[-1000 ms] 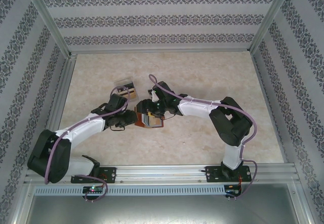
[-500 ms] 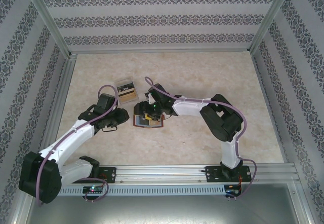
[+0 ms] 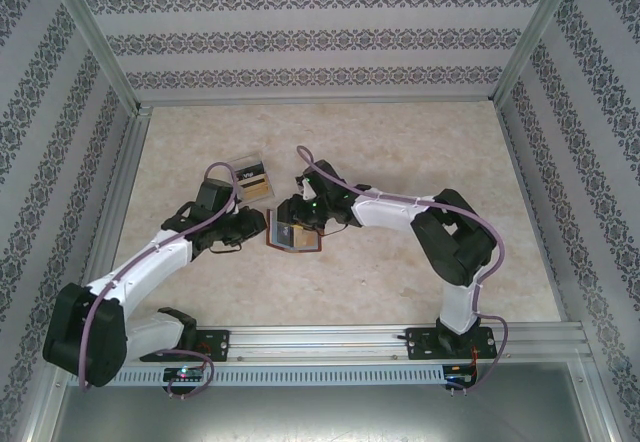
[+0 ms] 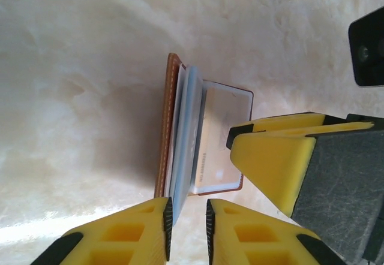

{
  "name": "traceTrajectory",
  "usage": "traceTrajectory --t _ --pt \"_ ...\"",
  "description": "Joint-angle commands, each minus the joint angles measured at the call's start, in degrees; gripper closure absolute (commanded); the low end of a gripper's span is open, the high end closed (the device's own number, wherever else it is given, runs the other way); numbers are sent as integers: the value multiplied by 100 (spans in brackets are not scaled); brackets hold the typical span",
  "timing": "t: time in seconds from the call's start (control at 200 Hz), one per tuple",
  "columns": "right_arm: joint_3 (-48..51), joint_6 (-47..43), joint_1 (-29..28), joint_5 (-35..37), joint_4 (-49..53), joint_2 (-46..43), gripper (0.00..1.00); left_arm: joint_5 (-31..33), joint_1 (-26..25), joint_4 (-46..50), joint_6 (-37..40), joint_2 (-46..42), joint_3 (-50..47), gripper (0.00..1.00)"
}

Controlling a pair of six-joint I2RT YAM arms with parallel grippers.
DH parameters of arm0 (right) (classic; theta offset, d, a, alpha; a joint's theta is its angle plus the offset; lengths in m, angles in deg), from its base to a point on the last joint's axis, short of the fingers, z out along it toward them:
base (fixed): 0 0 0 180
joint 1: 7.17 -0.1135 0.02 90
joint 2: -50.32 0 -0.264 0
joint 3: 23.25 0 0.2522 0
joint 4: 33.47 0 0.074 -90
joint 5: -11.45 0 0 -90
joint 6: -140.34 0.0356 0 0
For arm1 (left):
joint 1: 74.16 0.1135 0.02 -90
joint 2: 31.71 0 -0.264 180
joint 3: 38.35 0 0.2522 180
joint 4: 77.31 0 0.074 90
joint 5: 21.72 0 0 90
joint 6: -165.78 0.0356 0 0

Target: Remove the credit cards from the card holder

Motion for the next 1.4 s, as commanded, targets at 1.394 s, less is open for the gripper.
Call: traceTrajectory --t 1.394 --pt "-171 -434 -27 217 665 345 69 848 -438 284 574 2090 320 93"
